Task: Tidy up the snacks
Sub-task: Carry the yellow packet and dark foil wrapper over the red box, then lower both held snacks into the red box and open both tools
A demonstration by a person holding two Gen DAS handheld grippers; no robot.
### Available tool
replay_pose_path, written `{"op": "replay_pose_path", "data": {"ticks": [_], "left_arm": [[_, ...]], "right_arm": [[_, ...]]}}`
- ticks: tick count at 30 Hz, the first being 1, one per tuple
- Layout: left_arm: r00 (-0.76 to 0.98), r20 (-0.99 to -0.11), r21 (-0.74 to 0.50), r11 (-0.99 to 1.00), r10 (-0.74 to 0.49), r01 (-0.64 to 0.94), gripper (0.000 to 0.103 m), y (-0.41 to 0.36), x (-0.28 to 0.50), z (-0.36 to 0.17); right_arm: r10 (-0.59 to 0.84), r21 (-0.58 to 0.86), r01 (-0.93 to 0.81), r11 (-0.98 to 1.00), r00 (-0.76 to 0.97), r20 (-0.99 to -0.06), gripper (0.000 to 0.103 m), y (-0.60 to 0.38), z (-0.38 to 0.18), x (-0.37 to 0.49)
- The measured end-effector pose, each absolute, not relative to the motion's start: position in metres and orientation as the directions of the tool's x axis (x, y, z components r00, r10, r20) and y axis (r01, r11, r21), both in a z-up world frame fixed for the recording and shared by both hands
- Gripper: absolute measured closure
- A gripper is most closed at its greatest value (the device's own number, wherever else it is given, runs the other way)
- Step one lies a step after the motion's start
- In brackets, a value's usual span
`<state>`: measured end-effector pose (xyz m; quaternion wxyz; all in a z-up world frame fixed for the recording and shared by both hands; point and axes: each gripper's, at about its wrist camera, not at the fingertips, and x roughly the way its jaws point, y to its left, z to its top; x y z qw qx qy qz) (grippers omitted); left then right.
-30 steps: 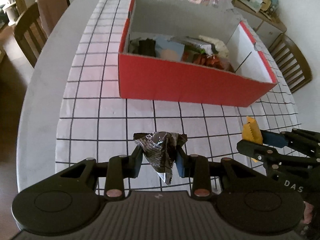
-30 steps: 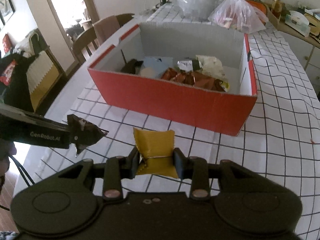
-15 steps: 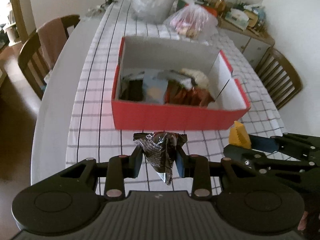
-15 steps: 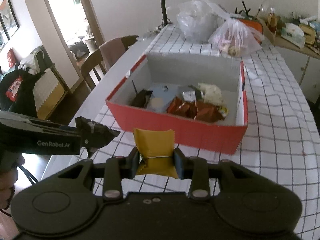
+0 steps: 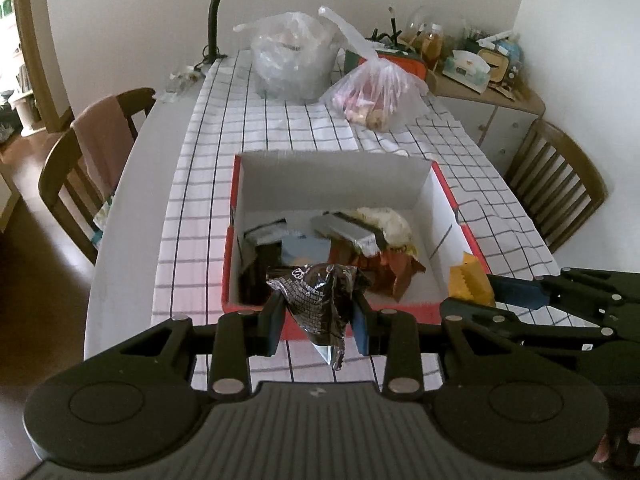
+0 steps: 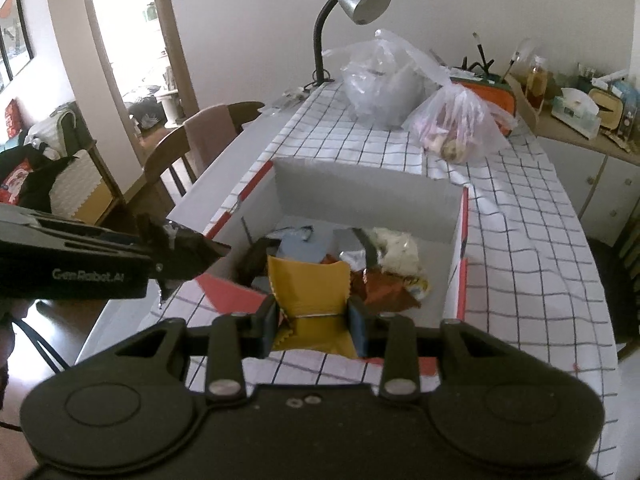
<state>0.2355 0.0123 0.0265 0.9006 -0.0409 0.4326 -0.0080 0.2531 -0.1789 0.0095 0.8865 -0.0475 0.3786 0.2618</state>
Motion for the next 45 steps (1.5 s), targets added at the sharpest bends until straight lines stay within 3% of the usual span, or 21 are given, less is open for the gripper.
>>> {"op": "replay_pose_path", "data": {"ticks": [12, 45], "left_arm": [[0.617, -0.787, -0.058, 0.998, -0.023, -0.036, 0.070, 0.017, 0.285, 0.025], [0.414, -0.910, 0.008, 0.998, 0.033, -0.062, 0.069, 0.024, 0.383, -0.065]], "right_arm": [[0.376, 0.079, -0.461, 0.884, 0.602, -0.704, 0.068, -0.176, 0.010, 0.306], [0.302, 0.074, -0.453, 0.888, 0.454, -0.838, 0.068, -0.143, -0.074, 0.401]]}}
